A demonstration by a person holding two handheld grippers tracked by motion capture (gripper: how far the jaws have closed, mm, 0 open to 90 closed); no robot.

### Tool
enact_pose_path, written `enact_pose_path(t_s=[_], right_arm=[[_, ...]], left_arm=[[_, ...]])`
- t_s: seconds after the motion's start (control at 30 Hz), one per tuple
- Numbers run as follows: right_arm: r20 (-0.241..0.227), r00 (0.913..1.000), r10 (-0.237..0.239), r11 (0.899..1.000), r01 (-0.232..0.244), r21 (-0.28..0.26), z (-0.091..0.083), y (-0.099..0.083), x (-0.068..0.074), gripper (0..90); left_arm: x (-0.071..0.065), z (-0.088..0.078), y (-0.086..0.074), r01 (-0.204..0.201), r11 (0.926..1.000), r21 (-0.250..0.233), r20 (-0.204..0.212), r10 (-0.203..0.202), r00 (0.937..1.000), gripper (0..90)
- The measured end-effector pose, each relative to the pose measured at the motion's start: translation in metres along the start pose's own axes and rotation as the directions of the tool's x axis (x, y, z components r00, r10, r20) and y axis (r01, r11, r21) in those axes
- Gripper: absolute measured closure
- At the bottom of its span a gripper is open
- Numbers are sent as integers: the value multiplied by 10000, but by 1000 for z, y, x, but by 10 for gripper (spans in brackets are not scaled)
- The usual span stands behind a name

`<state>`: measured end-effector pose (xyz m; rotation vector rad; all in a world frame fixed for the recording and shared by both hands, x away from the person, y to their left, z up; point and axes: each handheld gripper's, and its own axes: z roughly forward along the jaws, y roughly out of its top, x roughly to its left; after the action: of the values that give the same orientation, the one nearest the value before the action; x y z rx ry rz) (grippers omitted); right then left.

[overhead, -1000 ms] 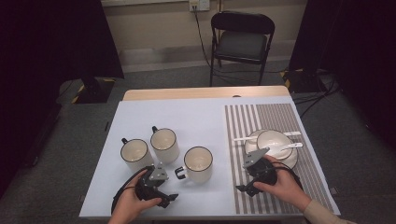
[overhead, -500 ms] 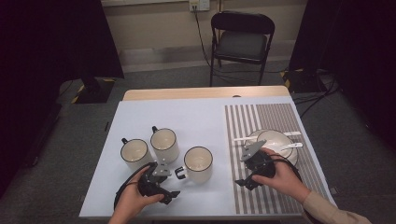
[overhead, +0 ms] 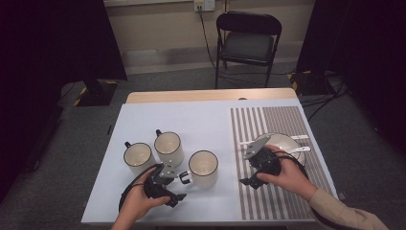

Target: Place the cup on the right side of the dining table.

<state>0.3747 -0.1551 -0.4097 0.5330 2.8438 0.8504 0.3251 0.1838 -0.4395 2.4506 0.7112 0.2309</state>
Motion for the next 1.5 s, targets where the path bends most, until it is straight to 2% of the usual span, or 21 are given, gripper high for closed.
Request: enact_pose_path(t_s=[0.53,0.73,1.0,1.5], right_arm=[[-85,9999,-63,10000,63,7,-3,16,-3,132],[-72,9998,-172,9998,172,64,-5,23,-4,132],[-60,9997,-217,9997,217,146,-6,29,-5,132],[24,9993,-371,9993,371,85,-13,44,-9,131]], left_arm=[[1,2,4,11,9999,111,91,-13,10000,172],[3,-1,6,43,10000,-47,102,-42,9999,172],[4,-1,9,45,10000,-16,61,-45,10000,172],[5,1,19,-213,9998,44,127,213,9997,173]])
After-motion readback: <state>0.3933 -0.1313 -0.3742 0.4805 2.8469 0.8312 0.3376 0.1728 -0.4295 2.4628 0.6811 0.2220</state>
